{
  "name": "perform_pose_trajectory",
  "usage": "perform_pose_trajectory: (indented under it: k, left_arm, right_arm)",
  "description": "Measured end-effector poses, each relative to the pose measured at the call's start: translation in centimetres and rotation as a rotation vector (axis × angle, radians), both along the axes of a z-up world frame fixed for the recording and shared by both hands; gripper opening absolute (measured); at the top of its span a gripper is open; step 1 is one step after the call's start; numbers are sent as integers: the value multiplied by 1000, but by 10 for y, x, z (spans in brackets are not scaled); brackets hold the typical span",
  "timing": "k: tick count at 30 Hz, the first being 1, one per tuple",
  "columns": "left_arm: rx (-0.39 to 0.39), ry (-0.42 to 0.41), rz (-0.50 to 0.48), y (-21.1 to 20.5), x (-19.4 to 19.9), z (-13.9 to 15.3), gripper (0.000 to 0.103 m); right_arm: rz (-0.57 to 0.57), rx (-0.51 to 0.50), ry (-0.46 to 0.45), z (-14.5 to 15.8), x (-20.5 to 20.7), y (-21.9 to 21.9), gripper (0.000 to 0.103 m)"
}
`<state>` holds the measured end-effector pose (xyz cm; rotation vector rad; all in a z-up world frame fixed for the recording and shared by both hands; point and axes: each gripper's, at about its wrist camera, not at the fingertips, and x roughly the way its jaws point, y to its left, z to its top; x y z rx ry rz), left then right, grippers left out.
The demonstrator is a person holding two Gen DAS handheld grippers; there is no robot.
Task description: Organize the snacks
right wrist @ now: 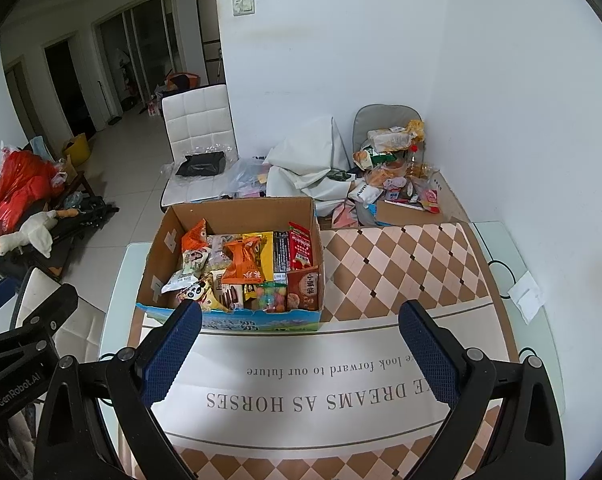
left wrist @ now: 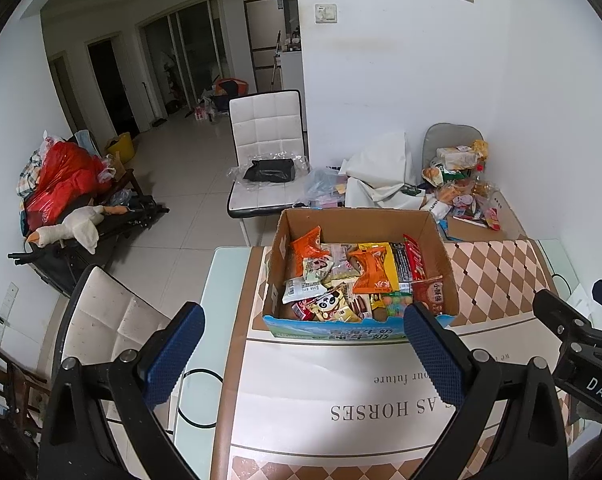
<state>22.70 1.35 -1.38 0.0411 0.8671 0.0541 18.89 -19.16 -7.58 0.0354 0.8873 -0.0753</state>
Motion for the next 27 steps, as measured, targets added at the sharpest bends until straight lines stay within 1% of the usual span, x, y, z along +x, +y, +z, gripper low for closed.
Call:
perform_pose_trajectory:
  k: [15,22,27]
  left_arm:
    - [0,-3,1,0,0,1,102]
    - [0,-11,-1,-3,1,8,102]
    - [1,-11,-1,-3,1,8,102]
  right_arm:
    - [1,2,0,1,-1,1,101]
    - [10,3,-12,4,0,2,101]
    - [14,4,-13,7,-1,3,101]
